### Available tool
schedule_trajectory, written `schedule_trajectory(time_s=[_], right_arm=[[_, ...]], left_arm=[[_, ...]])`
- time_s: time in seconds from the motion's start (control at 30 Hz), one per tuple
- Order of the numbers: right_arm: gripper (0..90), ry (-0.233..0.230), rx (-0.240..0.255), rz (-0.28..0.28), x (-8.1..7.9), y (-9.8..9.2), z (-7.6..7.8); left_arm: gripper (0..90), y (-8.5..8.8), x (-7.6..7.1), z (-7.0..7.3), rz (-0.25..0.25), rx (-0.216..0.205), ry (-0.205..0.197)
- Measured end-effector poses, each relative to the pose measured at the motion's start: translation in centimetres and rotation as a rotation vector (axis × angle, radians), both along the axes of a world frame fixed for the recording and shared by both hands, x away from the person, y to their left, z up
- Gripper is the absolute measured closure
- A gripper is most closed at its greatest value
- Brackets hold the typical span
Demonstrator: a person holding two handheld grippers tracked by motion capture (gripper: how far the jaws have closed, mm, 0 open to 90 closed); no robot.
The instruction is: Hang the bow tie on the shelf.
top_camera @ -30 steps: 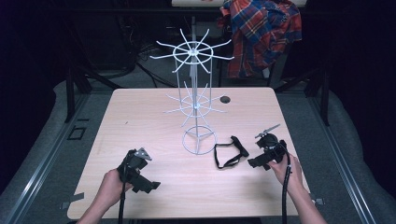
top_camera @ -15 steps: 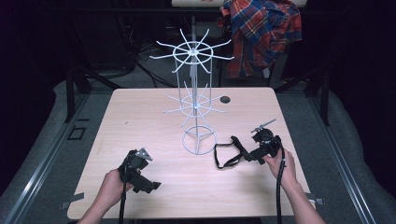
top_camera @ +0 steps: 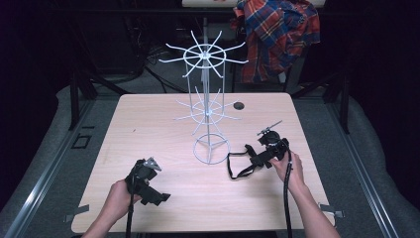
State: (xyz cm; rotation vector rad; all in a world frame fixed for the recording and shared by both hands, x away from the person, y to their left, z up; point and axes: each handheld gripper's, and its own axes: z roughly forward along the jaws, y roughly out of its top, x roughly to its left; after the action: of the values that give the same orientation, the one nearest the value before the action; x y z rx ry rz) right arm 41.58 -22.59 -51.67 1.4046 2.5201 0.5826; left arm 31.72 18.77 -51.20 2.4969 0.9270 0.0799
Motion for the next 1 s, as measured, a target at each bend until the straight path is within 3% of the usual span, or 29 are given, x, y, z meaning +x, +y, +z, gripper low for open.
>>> schedule_trajectory(time_s=[0.47, 0.5, 0.6, 0.63, 0.67, 0.73, 0.8, 0.93, 0.97, 1.0], right_arm=[[0.0, 0.017, 0.016, -0.001, 1.2, 1.1, -0.9], [0.0, 0.018, -0.006, 0.006, 1.3, 1.1, -0.9], [5.3, 0.021, -0.023, 0.005, 1.3, 1.2, -1.0], [15.7, 0.032, 0.0, 0.003, 1.4, 1.3, -1.3], [18.9, 0.036, -0.009, -0.001, 1.5, 1.3, -1.4], [19.3, 0.044, -0.022, 0.0, 1.5, 1.2, -1.5], [28.3, 0.052, 0.008, -0.005, 1.5, 1.0, -1.8], [34.0, 0.051, -0.01, -0.001, 1.5, 1.0, -1.9], [38.7, 0.026, -0.009, -0.019, 1.4, 1.1, -2.2], [39.5, 0.033, -0.041, 0.003, 1.5, 1.1, -2.1]], left_arm=[[0.0, 0.0, 0.0, 0.0, -0.001, -0.001, 0.002], [0.0, 0.0, 0.0, 0.0, -0.001, -0.001, 0.002], [0.0, 0.1, 0.0, 0.0, -0.004, 0.001, 0.003], [0.0, 0.1, 0.0, 0.0, -0.004, 0.003, 0.003], [0.0, 0.1, 0.0, 0.0, -0.004, 0.003, 0.003], [0.0, 0.1, 0.0, 0.0, -0.004, 0.003, 0.003], [0.0, 0.0, 0.0, 0.0, -0.006, 0.005, 0.004], [0.0, 0.0, 0.0, 0.0, -0.007, 0.007, 0.004], [0.0, 0.0, 0.0, 0.0, -0.007, 0.009, 0.003], [0.0, 0.0, 0.0, 0.0, -0.007, 0.008, 0.004]])
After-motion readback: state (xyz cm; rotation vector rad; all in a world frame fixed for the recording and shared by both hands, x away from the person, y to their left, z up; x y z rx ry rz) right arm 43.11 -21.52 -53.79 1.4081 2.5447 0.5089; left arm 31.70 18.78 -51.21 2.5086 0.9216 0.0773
